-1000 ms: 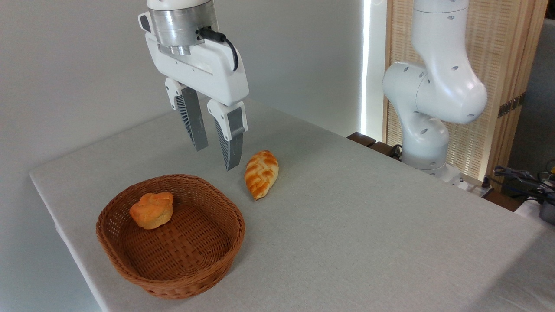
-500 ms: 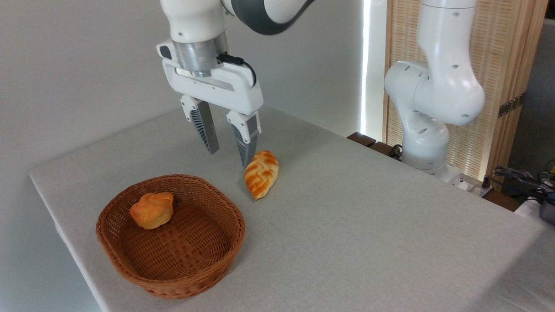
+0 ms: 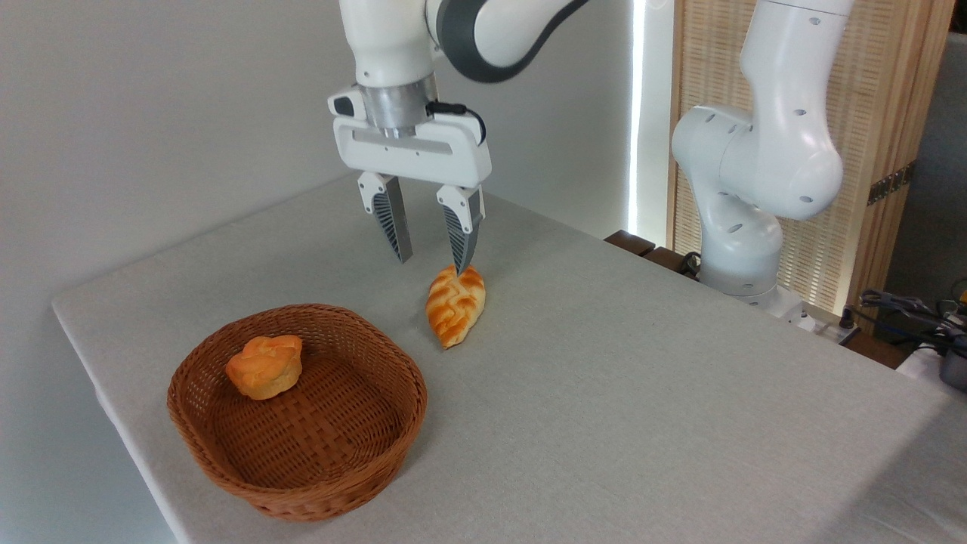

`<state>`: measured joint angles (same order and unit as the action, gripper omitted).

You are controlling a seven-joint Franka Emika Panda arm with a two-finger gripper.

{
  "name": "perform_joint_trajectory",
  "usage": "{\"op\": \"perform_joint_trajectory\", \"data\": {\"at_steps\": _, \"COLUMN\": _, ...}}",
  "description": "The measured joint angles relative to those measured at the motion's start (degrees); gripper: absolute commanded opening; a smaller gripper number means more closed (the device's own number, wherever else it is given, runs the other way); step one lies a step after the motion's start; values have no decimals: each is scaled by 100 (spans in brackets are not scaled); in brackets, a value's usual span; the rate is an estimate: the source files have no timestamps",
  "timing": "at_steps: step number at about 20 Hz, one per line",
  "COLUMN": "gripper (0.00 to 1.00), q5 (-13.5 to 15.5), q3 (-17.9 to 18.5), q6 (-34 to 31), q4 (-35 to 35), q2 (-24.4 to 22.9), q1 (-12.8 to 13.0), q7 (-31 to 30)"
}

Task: Put bread into the basket
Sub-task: 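Move the open gripper over the golden bread roll and lower it, then close the gripper on the golden bread roll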

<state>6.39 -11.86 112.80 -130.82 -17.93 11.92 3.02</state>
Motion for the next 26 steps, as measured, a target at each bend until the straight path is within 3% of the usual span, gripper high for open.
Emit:
{"op": "perform_joint_trajectory", "data": {"at_steps": 5, "gripper": 100, "q5": 24, "q3": -276, "q6": 488, "q4": -572, "q2": 53, "q1": -4, "q7": -36}}
{"op": "perform_joint_trajectory", "data": {"at_steps": 12, "gripper": 100, "q5": 23, "q3": -292, "q6": 564, "q4": -738, "q2": 66, "q1": -22, "q7": -36}}
{"op": "perform_joint_trajectory", "data": {"at_steps": 16, "gripper": 43, "q5": 23, "q3": -393, "q6": 848, "q4": -908, "q2": 81, "q1": -31, "q7": -36}}
{"op": "perform_joint_trajectory", "data": {"at_steps": 26, "gripper": 27, "q5": 23, "q3": -417, "q6": 961, "q4": -936, "q2": 88, "q1": -36, "q7": -10}}
